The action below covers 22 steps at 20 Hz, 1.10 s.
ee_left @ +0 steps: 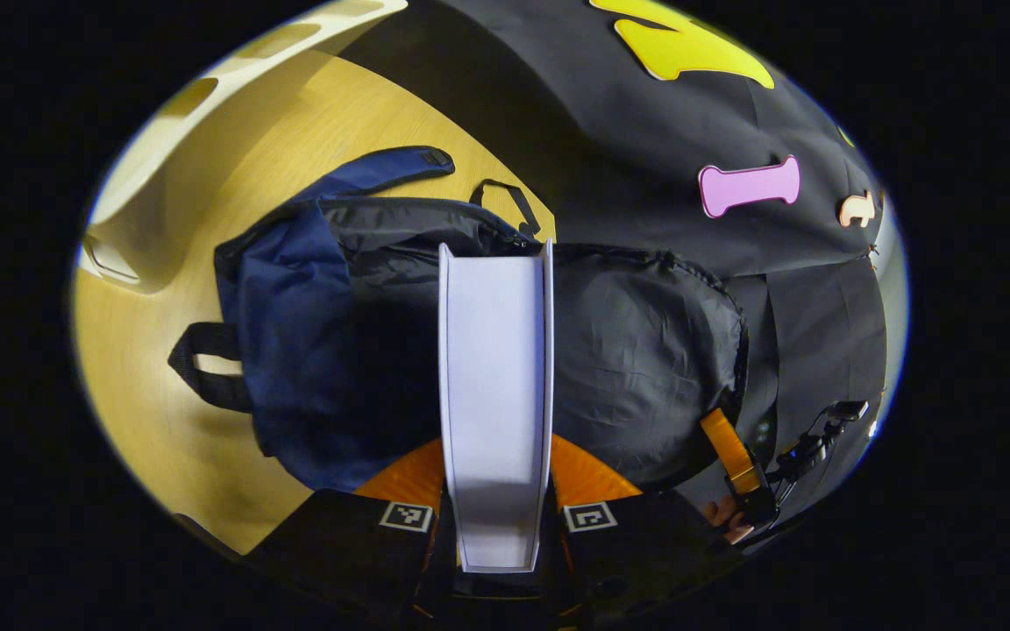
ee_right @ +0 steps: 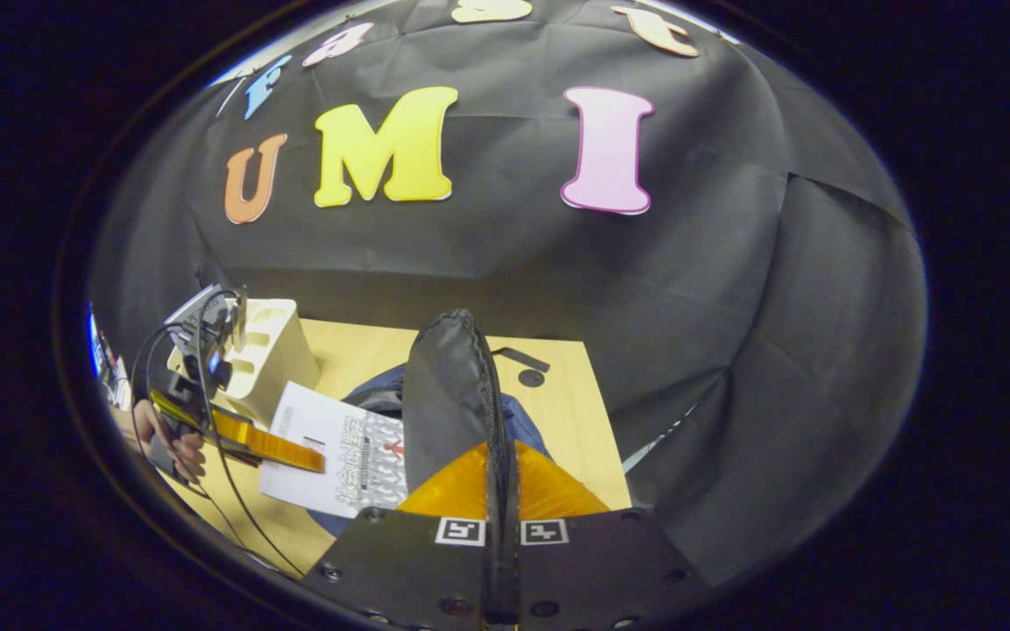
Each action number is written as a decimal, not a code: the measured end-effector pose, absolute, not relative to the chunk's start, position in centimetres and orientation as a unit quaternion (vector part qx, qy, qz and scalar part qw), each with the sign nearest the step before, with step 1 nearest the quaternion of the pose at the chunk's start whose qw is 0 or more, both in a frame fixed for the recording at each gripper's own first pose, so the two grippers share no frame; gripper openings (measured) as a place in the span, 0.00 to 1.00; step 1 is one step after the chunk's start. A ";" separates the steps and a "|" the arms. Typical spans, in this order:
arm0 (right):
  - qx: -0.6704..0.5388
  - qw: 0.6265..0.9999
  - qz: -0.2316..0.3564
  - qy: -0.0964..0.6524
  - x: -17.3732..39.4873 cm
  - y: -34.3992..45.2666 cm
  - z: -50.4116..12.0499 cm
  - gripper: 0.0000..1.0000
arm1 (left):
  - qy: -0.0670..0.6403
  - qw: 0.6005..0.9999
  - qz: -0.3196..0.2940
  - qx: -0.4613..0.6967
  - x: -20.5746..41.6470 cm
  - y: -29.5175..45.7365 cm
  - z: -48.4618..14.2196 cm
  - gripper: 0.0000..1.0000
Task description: Open the schoolbag, grab two books from the bookshelf and put them into the schoolbag.
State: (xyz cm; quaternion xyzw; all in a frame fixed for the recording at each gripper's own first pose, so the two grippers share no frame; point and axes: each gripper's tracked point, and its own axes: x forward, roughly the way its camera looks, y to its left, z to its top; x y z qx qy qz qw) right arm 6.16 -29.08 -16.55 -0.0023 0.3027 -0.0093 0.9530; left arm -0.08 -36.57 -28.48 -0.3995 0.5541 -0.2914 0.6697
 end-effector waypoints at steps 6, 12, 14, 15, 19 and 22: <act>-0.003 0.954 -0.009 0.299 6.8 -29.4 -16.2 0.00 | 0.547 0.651 -0.299 -0.433 1.7 -39.8 -30.8 0.40; -0.002 0.954 -0.008 0.300 7.4 -29.5 -16.4 0.00 | 0.544 0.628 -0.310 -0.462 2.5 -42.1 -33.2 0.41; -0.001 0.954 -0.006 0.301 7.5 -29.4 -16.5 0.00 | 0.549 0.639 -0.305 -0.443 2.7 -42.0 -34.1 0.46; 0.001 0.953 -0.006 0.304 7.5 -29.5 -16.6 0.00 | 0.553 0.645 -0.301 -0.433 2.8 -42.1 -34.7 0.48; 0.010 0.951 -0.006 0.309 7.7 -29.6 -17.2 0.00 | 0.586 0.665 -0.282 -0.368 2.8 -40.7 -36.7 0.53; 0.012 0.951 -0.005 0.310 7.8 -29.6 -17.2 0.00 | 0.619 0.666 -0.251 -0.333 2.7 -39.7 -37.1 0.87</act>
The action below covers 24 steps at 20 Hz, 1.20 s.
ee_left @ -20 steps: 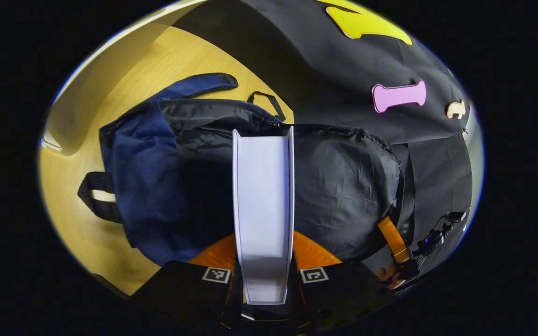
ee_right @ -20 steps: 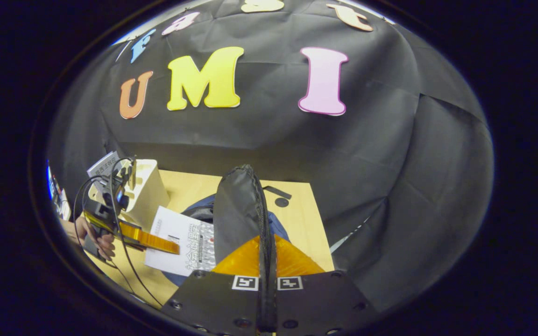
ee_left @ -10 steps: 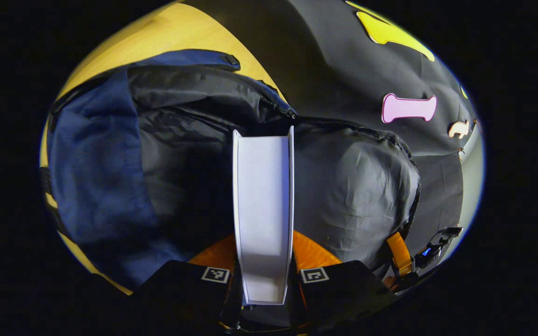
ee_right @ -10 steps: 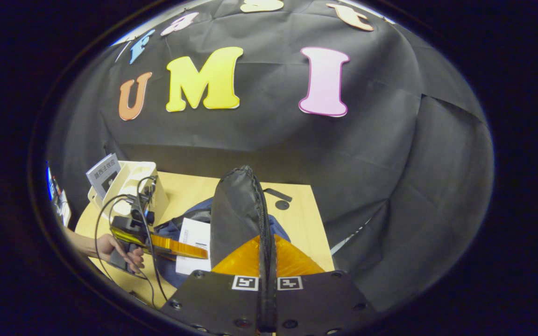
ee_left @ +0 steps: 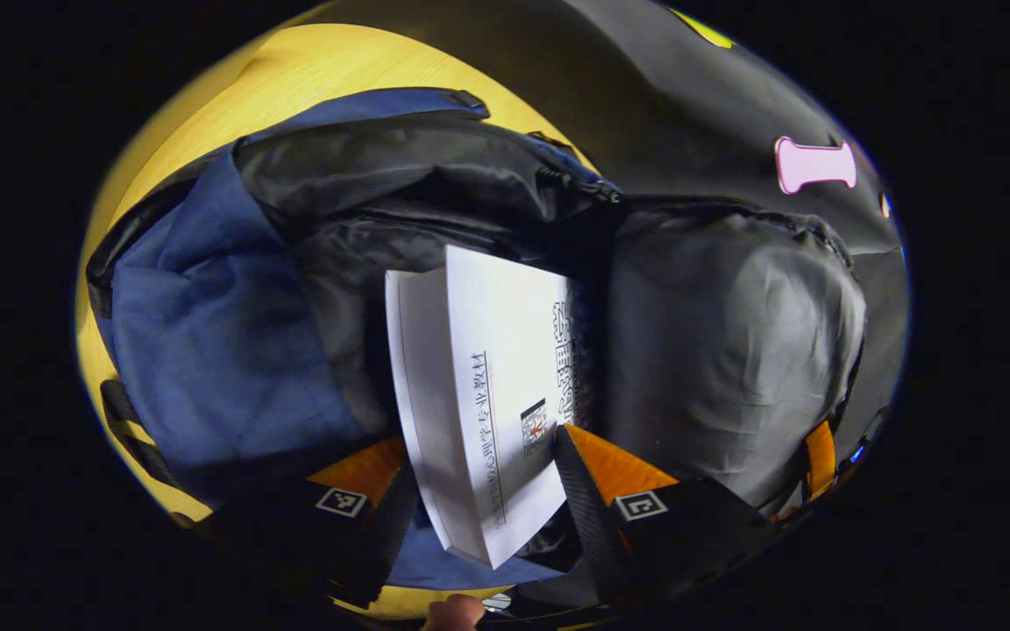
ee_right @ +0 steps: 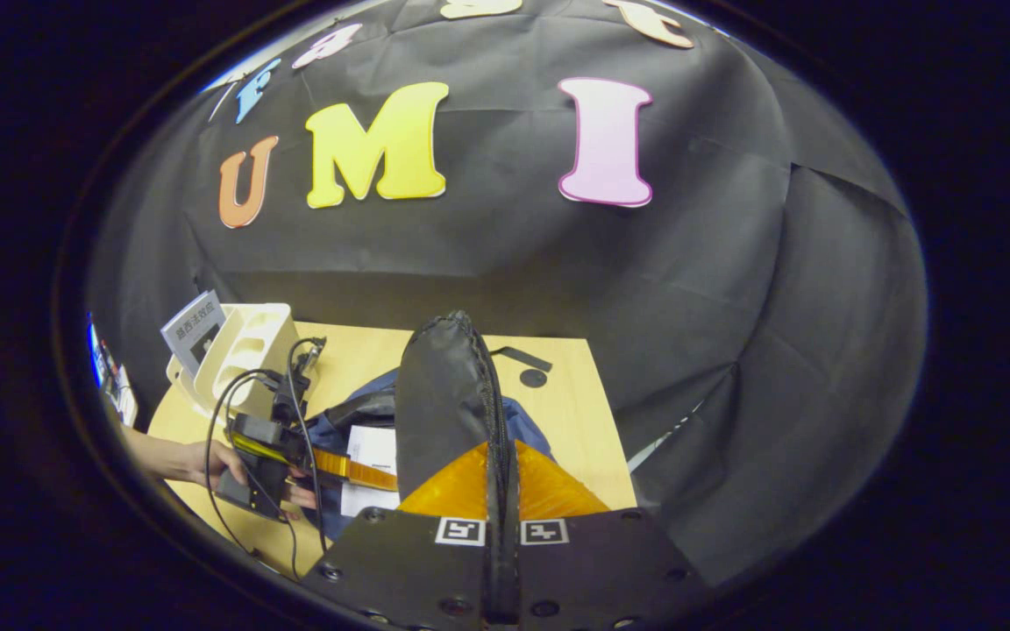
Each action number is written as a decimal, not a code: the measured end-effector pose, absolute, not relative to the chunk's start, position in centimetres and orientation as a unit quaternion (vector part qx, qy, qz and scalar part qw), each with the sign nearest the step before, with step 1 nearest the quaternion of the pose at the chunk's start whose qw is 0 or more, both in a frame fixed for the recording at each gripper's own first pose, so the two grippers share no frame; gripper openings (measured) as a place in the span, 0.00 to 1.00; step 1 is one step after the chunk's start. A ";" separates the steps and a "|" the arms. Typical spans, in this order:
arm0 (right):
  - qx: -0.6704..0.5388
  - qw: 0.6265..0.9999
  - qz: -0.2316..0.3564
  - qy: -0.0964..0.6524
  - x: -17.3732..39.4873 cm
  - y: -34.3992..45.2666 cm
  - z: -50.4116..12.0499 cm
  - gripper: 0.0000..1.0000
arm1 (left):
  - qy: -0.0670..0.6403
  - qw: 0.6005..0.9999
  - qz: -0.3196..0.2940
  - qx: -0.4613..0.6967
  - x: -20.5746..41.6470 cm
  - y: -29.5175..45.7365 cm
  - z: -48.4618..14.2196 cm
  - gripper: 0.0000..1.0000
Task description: Open the schoolbag, grab two books from the bookshelf and put them into the schoolbag.
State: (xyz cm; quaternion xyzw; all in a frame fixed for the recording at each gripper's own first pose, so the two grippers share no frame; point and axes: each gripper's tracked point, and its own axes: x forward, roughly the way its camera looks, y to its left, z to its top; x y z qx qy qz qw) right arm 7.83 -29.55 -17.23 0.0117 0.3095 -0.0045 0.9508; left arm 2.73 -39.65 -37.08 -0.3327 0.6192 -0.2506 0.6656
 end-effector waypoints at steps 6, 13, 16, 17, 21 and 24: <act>0.016 0.951 -0.001 0.309 8.0 -28.9 -17.5 0.00 | 0.616 0.727 -0.220 -0.206 3.6 -36.3 -34.7 0.90; 0.007 0.955 0.006 0.298 7.8 -27.3 -16.7 0.00 | 0.574 0.783 -0.204 -0.126 3.5 -30.7 -27.7 0.90; 0.008 0.955 0.009 0.295 7.7 -26.3 -16.5 0.00 | 0.576 0.788 -0.199 -0.083 1.8 -27.0 -25.6 0.90; 0.007 0.956 0.009 0.294 7.6 -26.2 -16.5 0.00 | 0.576 0.791 -0.196 -0.067 1.4 -25.8 -25.0 0.90; 0.002 0.957 0.010 0.290 7.3 -25.2 -16.2 0.00 | 0.548 0.821 -0.153 -0.032 1.4 -19.5 -22.3 0.90; -0.006 0.957 0.007 0.290 7.0 -24.7 -16.1 0.00 | 0.521 0.847 -0.103 -0.031 2.1 -14.0 -19.8 0.90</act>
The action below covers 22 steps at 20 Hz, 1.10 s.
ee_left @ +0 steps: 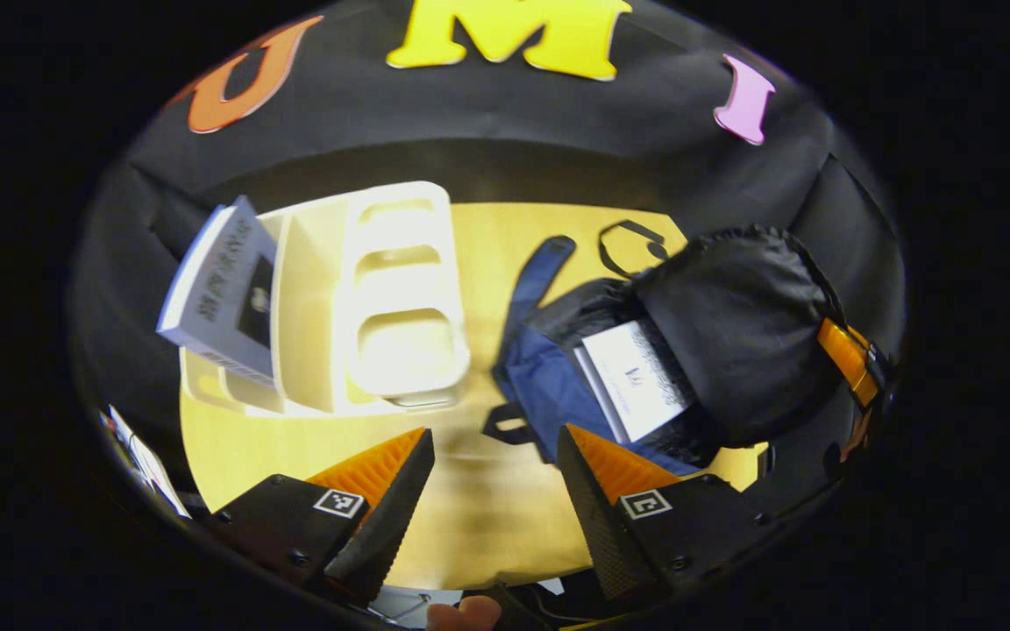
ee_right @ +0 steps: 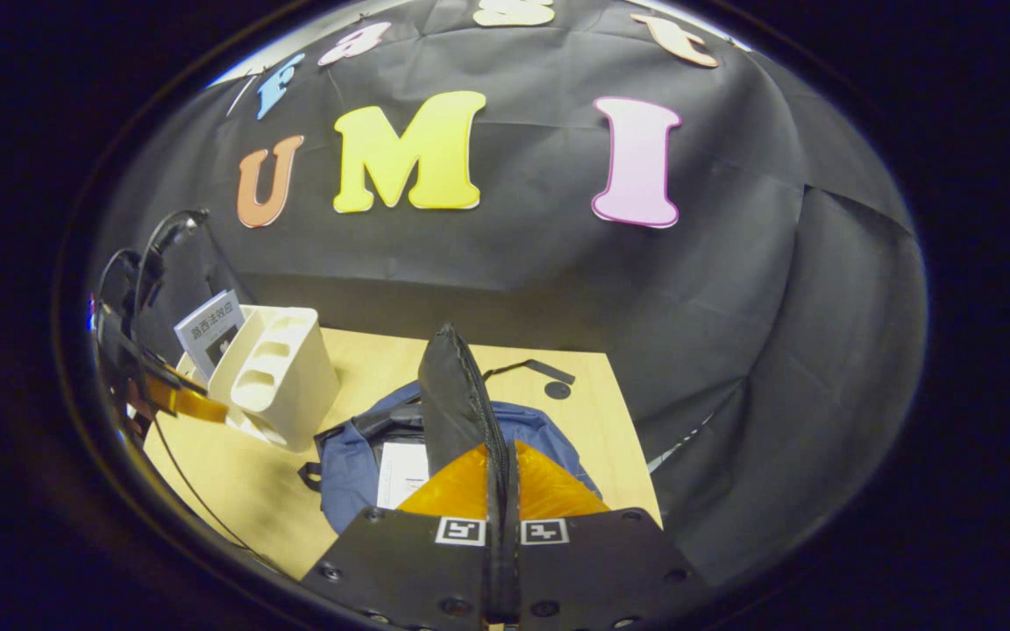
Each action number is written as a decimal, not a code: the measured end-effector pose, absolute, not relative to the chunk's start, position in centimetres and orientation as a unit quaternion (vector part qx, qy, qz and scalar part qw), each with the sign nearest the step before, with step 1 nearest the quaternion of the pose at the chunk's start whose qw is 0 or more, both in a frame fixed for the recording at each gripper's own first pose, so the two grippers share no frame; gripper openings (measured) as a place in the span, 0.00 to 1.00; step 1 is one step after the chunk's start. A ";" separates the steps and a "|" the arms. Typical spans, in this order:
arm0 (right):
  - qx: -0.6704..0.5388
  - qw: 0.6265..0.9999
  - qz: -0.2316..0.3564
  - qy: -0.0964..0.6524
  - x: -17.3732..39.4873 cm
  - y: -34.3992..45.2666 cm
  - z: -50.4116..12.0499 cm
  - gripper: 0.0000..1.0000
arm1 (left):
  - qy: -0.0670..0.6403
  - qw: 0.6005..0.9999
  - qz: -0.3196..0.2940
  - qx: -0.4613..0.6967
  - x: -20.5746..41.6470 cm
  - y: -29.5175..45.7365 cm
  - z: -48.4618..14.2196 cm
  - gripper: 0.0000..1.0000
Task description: Open the schoolbag, grab two books from the bookshelf and put them into the schoolbag.
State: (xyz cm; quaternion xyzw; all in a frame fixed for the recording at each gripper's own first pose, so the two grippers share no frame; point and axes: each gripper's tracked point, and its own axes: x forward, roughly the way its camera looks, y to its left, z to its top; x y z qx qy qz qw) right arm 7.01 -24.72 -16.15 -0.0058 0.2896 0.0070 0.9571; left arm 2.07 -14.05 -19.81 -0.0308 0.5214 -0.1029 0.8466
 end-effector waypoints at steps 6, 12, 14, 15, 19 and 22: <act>-0.010 0.955 -0.007 0.296 6.6 -24.1 -16.4 0.00 | 0.494 0.866 -0.055 -0.052 2.4 -4.1 -13.8 0.90; -0.012 0.955 -0.018 0.297 6.5 -23.2 -16.1 0.00 | 0.473 0.880 -0.030 -0.014 6.6 4.6 -9.4 0.90; -0.011 0.954 -0.024 0.299 6.4 -23.1 -16.1 0.00 | 0.478 0.877 -0.038 -0.022 8.3 5.5 -9.1 0.90; -0.010 0.954 -0.027 0.300 6.3 -23.0 -16.0 0.00 | 0.481 0.875 -0.042 -0.026 9.1 5.8 -9.1 0.90; -0.008 0.952 -0.038 0.305 6.1 -22.6 -15.9 0.00 | 0.512 0.855 -0.062 -0.054 12.1 6.3 -10.7 0.90; -0.013 0.949 -0.044 0.311 5.9 -22.3 -16.4 0.00 | 0.546 0.833 -0.073 -0.061 13.6 6.1 -13.4 0.90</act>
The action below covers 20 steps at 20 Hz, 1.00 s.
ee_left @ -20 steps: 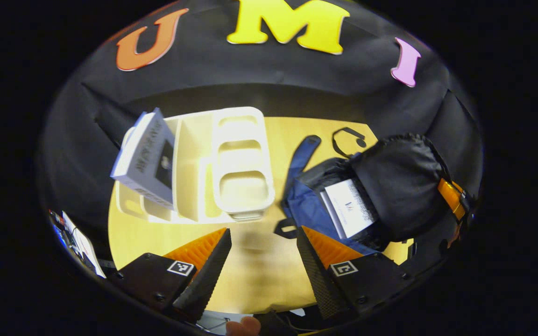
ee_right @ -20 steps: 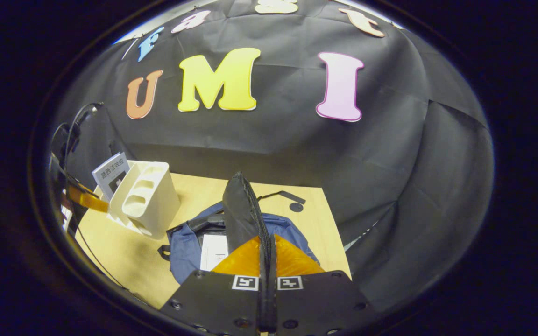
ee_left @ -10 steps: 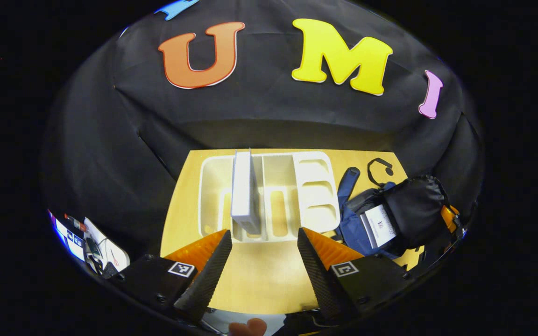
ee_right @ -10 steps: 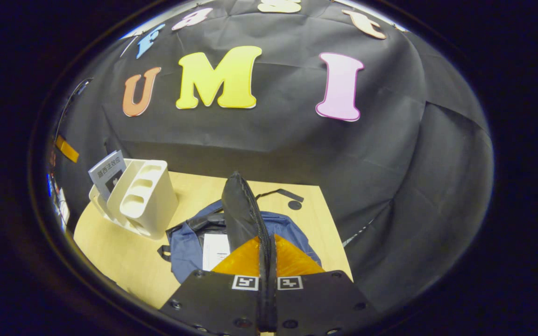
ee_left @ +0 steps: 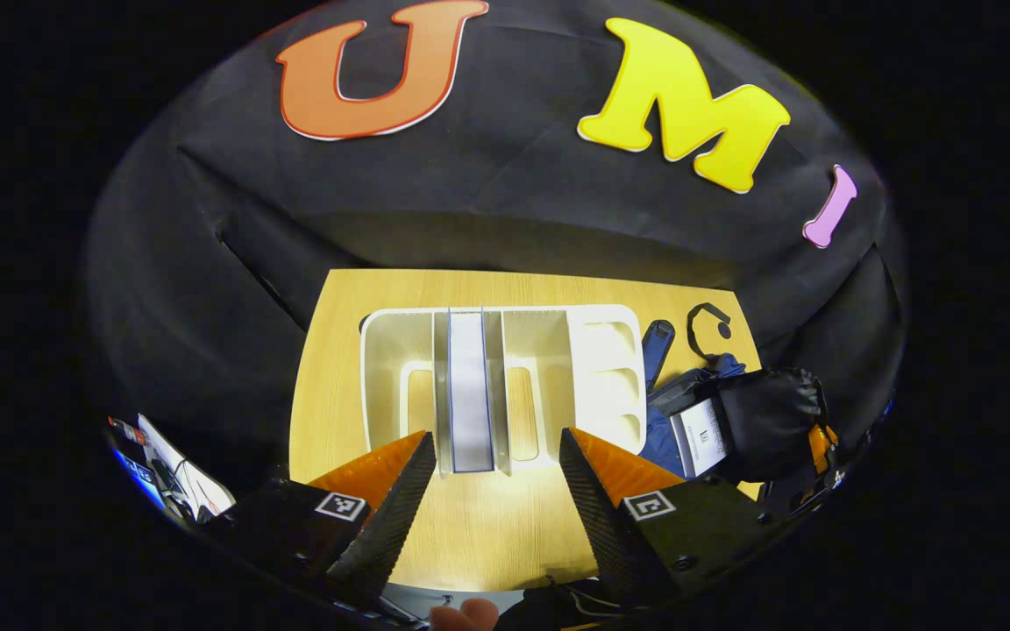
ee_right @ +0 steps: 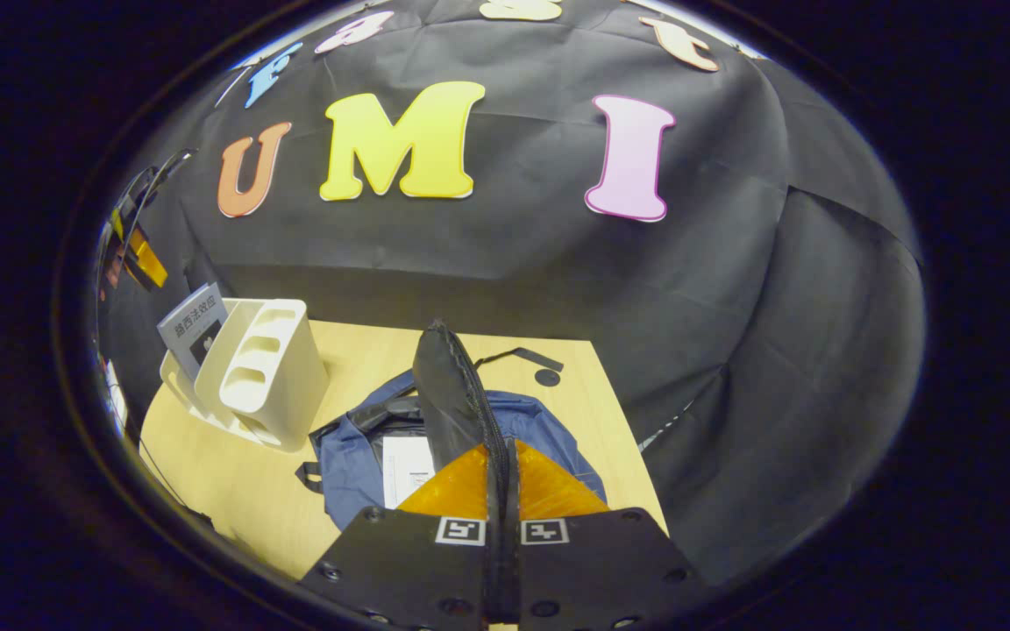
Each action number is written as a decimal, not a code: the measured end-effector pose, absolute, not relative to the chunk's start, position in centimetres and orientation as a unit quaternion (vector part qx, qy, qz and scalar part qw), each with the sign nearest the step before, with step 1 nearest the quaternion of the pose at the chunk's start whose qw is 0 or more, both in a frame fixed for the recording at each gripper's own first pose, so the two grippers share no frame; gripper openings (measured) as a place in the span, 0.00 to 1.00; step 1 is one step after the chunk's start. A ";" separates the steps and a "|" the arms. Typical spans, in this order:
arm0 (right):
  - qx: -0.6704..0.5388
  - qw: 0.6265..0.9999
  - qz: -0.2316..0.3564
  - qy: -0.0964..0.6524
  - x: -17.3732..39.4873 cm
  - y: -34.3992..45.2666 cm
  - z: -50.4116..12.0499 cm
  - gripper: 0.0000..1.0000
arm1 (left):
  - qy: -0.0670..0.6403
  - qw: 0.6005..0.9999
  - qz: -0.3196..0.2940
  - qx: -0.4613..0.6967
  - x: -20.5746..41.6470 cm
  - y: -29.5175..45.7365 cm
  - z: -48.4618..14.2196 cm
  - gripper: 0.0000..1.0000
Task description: Open the schoolbag, grab two books from the bookshelf and put them into the schoolbag.
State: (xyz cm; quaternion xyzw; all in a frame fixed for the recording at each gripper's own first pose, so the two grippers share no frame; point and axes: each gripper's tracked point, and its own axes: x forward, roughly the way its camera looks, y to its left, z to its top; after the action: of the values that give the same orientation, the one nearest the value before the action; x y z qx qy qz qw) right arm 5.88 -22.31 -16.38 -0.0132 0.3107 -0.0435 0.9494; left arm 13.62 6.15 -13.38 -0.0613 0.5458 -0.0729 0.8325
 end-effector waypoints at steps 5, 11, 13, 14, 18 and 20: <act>-0.007 0.946 -0.061 0.318 5.9 -22.5 -17.0 0.00 | 0.592 0.799 -0.087 -0.065 14.9 5.4 -18.2 0.91; -0.009 0.943 -0.072 0.326 6.2 -22.5 -17.5 0.00 | 0.631 0.770 -0.081 -0.044 15.8 6.2 -21.9 0.91; -0.009 0.942 -0.073 0.327 6.4 -22.4 -17.6 0.00 | 0.641 0.761 -0.083 -0.049 15.9 6.1 -22.7 0.91; -0.009 0.942 -0.073 0.328 6.4 -22.4 -17.7 0.00 | 0.646 0.758 -0.082 -0.050 16.0 6.0 -22.9 0.91; -0.009 0.942 -0.073 0.329 6.6 -22.4 -18.0 0.00 | 0.661 0.745 -0.072 -0.048 15.7 6.4 -24.2 0.91; -0.008 0.941 -0.072 0.330 6.6 -22.4 -18.3 0.00 | 0.671 0.737 -0.070 -0.043 15.2 6.6 -24.8 0.91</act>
State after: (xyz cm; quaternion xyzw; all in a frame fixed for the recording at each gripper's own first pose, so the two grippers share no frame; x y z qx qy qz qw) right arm 6.56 -22.40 -18.33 -0.0079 0.3302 -0.0723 0.9411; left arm 15.20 6.63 -24.78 -0.0432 0.6711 -0.0705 0.7367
